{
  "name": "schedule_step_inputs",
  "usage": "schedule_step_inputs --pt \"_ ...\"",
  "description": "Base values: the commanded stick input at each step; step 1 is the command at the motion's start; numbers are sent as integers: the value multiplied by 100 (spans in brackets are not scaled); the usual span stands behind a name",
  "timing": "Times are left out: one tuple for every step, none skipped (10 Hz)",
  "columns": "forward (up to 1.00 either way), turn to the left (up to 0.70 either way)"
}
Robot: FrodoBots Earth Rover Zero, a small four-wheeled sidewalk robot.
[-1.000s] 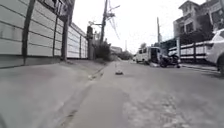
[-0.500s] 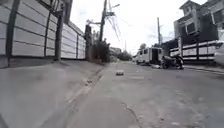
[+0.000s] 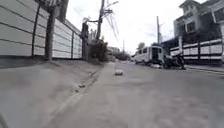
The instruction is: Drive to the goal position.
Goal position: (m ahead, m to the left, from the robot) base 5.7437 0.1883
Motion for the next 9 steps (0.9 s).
schedule_step_inputs --pt "100 -35" --pt "100 -28" --pt "100 -10" --pt "100 0" --pt "100 0" --pt "100 0" --pt "100 0" --pt "100 0" --pt "100 0"
